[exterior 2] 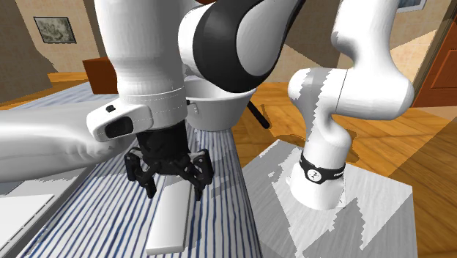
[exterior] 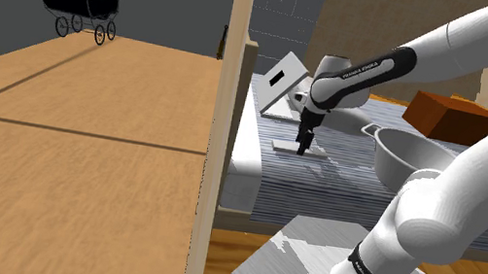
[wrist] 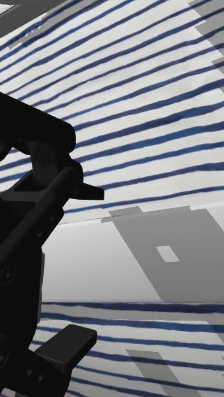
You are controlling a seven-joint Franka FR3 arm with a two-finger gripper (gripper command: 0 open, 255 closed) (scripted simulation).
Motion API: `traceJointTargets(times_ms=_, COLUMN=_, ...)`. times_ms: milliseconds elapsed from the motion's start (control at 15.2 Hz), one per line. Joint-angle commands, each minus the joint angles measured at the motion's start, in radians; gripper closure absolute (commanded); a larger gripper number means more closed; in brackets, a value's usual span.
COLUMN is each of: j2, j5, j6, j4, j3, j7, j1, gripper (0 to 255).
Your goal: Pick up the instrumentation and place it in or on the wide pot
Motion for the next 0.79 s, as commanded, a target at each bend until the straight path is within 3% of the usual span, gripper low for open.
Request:
traceJointTargets(times_ms=0, j2=0.020, j5=0.008, j6=0.026, j4=-0.007, j3=-0.006, j7=-0.007, j1=0.004, gripper=0)
traceJointTargets(times_ms=462, j2=0.020, j5=0.008, j6=0.026, j4=-0.007, j3=-0.006, j7=-0.007, j1=0.004, gripper=0)
traceJointTargets(times_ms=528, j2=0.020, j5=0.008, j6=0.026, j4=-0.007, j3=-0.006, j7=-0.007, j1=0.004, gripper=255)
traceJointTargets(times_ms=726, j2=0.020, j5=0.008, j6=0.026, j4=-0.007, j3=-0.006, j7=-0.007, j1=0.004, gripper=255)
